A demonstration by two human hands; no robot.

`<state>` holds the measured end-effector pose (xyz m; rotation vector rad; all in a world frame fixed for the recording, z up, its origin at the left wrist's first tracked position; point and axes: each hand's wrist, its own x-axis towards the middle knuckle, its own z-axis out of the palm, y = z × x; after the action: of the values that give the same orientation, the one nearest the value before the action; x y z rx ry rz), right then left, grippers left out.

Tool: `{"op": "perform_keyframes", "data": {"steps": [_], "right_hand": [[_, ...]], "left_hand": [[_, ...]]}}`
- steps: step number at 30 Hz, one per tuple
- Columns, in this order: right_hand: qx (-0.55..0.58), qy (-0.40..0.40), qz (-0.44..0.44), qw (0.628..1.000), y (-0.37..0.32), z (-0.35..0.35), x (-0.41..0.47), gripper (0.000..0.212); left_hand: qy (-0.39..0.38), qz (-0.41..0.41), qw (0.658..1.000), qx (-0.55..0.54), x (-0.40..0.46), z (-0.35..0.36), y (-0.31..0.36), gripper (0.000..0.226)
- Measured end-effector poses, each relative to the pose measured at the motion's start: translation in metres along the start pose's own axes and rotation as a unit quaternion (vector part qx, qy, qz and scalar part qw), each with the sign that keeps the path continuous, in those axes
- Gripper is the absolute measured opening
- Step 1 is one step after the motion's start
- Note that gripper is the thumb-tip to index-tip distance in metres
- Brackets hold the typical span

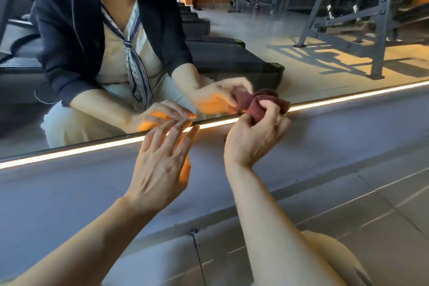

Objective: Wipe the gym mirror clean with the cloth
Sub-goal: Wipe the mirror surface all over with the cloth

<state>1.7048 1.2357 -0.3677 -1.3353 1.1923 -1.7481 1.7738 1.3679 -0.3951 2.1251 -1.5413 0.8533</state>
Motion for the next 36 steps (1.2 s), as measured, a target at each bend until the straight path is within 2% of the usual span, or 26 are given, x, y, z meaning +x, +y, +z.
{"op": "perform_keyframes", "data": {"steps": [3, 6, 8, 9, 13, 14, 16, 18, 21, 22, 24, 26, 27, 29, 31, 34, 36], "right_hand": [[-0.027, -0.022, -0.014, 0.999, 0.000, 0.003, -0.014, 0.035], [-0.024, -0.126, -0.101, 0.987, -0.004, 0.001, -0.057, 0.033], [-0.010, -0.197, -0.112, 0.974, -0.008, -0.003, -0.075, 0.032], [0.005, -0.198, -0.100, 0.975, -0.011, -0.004, -0.075, 0.032], [0.000, -0.022, -0.030, 0.999, -0.011, -0.001, -0.052, 0.042], [-0.011, -0.009, -0.028, 0.999, -0.009, 0.001, -0.048, 0.043], [-0.033, -0.039, -0.049, 0.997, -0.009, 0.003, -0.054, 0.049], [-0.030, -0.101, -0.085, 0.991, -0.013, 0.001, -0.075, 0.055], [0.008, -0.186, -0.106, 0.977, -0.020, -0.004, -0.099, 0.052], [0.017, -0.184, -0.112, 0.976, -0.022, -0.004, -0.098, 0.049], [0.022, -0.125, -0.107, 0.986, -0.023, -0.003, -0.088, 0.046], [0.010, -0.057, -0.077, 0.995, -0.021, -0.001, -0.075, 0.054], [0.000, -0.049, -0.069, 0.996, -0.021, -0.001, -0.073, 0.057], [-0.031, -0.087, -0.096, 0.991, -0.018, -0.001, -0.084, 0.056], [-0.028, -0.159, -0.145, 0.976, -0.016, 0.000, -0.103, 0.051], [0.018, -0.250, -0.140, 0.958, -0.020, -0.002, -0.112, 0.036], [0.047, -0.236, -0.121, 0.963, -0.025, -0.005, -0.101, 0.030]], "left_hand": [[-0.014, -0.014, 0.999, 0.042, -0.004, -0.004, 0.002, 0.074], [-0.007, -0.023, 0.999, 0.035, -0.007, -0.007, 0.003, 0.060], [0.004, -0.023, 1.000, 0.010, -0.008, -0.011, 0.003, 0.050], [0.005, -0.022, 1.000, 0.005, -0.008, -0.012, 0.002, 0.050], [-0.039, -0.021, 0.998, 0.039, -0.013, -0.019, -0.003, 0.073], [-0.046, -0.020, 0.998, 0.037, -0.015, -0.020, -0.005, 0.075], [-0.051, -0.013, 0.998, 0.037, -0.020, -0.024, -0.010, 0.074], [-0.045, -0.002, 0.998, 0.032, -0.024, -0.027, -0.016, 0.067], [-0.037, 0.011, 0.999, 0.010, -0.030, -0.031, -0.024, 0.056], [-0.040, 0.012, 0.999, 0.010, -0.031, -0.033, -0.027, 0.057], [-0.056, 0.007, 0.998, 0.017, -0.033, -0.036, -0.030, 0.065], [-0.063, 0.000, 0.998, 0.023, -0.036, -0.041, -0.033, 0.067], [-0.064, -0.003, 0.998, 0.025, -0.037, -0.043, -0.035, 0.067], [-0.061, -0.005, 0.998, 0.022, -0.040, -0.045, -0.039, 0.067], [-0.054, -0.002, 0.998, 0.012, -0.044, -0.045, -0.043, 0.067], [-0.051, -0.002, 0.999, -0.006, -0.046, -0.045, -0.046, 0.068], [-0.055, -0.007, 0.998, -0.008, -0.048, -0.047, -0.047, 0.070]]}}
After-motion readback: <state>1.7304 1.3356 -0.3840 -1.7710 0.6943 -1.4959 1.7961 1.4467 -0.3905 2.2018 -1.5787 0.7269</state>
